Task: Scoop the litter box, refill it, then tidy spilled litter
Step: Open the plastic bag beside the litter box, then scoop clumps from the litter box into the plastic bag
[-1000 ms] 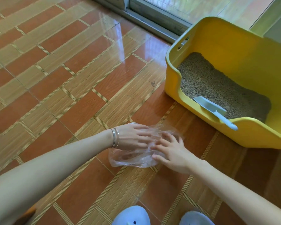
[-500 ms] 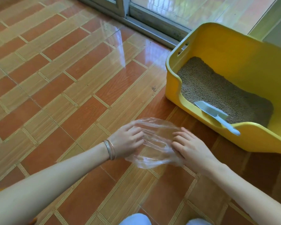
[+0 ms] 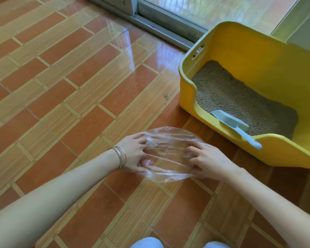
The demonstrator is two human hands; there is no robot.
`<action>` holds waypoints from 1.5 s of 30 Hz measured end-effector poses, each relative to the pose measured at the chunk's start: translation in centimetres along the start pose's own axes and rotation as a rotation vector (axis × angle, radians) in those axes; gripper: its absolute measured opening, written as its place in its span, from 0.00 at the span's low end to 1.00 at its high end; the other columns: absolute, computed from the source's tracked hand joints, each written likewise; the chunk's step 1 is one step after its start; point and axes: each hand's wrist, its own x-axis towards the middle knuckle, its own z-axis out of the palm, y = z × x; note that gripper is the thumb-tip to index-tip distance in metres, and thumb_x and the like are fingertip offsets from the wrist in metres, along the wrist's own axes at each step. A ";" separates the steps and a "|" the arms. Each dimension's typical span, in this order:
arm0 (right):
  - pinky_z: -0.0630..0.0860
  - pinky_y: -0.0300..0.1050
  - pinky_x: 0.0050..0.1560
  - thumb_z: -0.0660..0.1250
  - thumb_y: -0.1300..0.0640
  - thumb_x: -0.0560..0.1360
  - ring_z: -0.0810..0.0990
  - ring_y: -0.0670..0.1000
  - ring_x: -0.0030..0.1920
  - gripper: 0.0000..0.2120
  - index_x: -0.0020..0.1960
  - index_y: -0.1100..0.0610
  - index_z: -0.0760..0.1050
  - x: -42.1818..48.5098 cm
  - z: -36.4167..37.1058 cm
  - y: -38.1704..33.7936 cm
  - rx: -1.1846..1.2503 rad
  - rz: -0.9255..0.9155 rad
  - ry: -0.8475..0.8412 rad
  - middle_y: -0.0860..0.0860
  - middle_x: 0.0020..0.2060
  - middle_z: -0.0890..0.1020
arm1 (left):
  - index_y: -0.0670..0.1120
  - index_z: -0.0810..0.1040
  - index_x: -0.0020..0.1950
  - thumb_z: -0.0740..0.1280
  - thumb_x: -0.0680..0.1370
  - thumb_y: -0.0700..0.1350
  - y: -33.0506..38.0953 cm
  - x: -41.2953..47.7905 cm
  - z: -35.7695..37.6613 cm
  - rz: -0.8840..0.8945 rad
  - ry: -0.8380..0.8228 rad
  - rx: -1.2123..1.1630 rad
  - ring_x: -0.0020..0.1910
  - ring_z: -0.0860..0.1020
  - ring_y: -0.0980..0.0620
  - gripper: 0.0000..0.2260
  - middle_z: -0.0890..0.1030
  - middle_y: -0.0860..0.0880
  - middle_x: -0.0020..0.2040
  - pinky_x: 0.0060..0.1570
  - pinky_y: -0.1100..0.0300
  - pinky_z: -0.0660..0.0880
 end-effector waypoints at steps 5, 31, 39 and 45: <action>0.76 0.43 0.32 0.55 0.42 0.74 0.77 0.50 0.37 0.22 0.32 0.50 0.80 -1.4 -0.2 2.2 0.003 0.118 0.052 0.46 0.32 0.77 | 0.45 0.85 0.41 0.41 0.73 0.66 -1.3 0.9 -0.7 0.047 0.138 -0.009 0.51 0.73 0.48 0.38 0.82 0.49 0.39 0.73 0.50 0.51; 0.79 0.45 0.38 0.69 0.56 0.69 0.80 0.55 0.51 0.05 0.44 0.56 0.77 -4.8 -7.0 -2.2 0.039 0.169 0.255 0.53 0.47 0.80 | 0.50 0.78 0.43 0.70 0.69 0.50 -0.8 3.2 -7.8 0.248 0.644 -0.019 0.52 0.78 0.48 0.07 0.80 0.52 0.45 0.62 0.48 0.71; 0.77 0.48 0.38 0.77 0.51 0.62 0.79 0.56 0.45 0.15 0.46 0.55 0.79 -8.7 -15.4 -2.9 -0.189 0.474 0.333 0.53 0.46 0.80 | 0.49 0.77 0.51 0.64 0.73 0.51 0.9 2.8 -16.3 0.169 0.766 0.060 0.49 0.78 0.48 0.10 0.79 0.50 0.49 0.55 0.52 0.72; 0.62 0.35 0.17 0.83 0.53 0.50 0.75 0.49 0.29 0.16 0.31 0.50 0.78 -9.3 -15.0 0.5 -0.204 0.634 0.111 0.48 0.33 0.77 | 0.50 0.78 0.51 0.72 0.66 0.51 1.7 4.3 -18.0 0.120 0.716 0.017 0.49 0.79 0.48 0.15 0.79 0.50 0.48 0.51 0.52 0.76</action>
